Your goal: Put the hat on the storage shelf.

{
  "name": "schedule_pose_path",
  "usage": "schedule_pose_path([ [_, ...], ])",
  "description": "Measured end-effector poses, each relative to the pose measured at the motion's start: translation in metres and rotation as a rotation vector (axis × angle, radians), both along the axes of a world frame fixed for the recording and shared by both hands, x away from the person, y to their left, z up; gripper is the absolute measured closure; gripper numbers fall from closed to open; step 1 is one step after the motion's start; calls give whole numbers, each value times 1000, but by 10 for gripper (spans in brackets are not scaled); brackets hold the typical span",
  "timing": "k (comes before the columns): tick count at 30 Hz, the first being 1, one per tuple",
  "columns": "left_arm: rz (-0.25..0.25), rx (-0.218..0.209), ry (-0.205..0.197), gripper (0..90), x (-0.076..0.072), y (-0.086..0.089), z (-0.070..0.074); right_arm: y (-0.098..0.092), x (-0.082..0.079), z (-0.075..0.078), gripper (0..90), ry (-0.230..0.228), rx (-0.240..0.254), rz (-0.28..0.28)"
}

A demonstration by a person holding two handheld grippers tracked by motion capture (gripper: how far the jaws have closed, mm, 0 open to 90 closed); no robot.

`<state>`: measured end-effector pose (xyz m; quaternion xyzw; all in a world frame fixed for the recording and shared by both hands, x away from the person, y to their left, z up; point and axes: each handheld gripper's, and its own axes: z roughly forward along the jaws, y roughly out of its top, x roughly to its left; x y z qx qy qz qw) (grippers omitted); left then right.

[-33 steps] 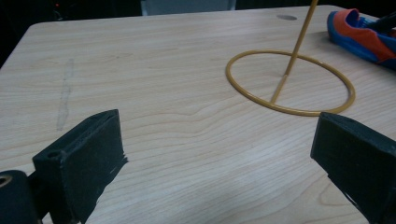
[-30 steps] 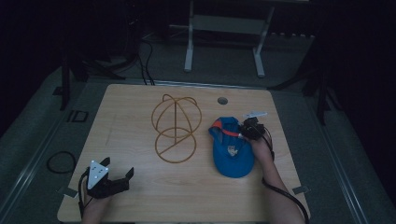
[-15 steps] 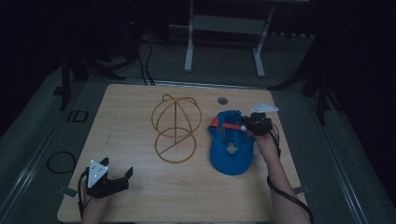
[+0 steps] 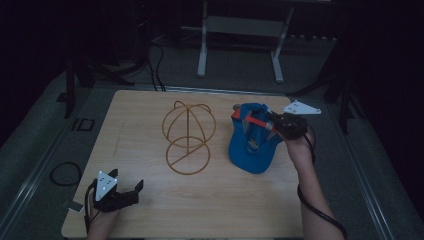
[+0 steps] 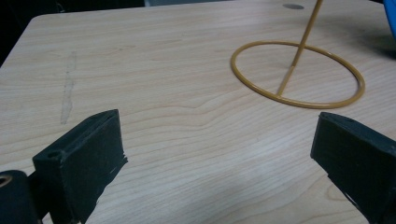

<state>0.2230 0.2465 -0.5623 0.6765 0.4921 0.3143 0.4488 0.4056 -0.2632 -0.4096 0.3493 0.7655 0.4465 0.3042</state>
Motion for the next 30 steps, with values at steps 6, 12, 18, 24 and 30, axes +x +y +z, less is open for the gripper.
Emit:
schedule_pose_path([
  [6,-33,-17,8,31,-2,-4,13,-5,-15,15,890,-36,-6,17],
  [12,-72,-28,-29,31,-6,-8,46,-11,-29,29,891,-56,-8,38],
  [18,-129,-66,-108,31,-12,-9,103,-14,-43,42,891,-83,-15,49],
  [24,-181,-69,-152,31,-9,-15,142,-16,-52,50,891,-105,21,49],
  [30,-216,-14,-187,31,3,-29,176,-17,-56,56,891,-109,40,61],
])
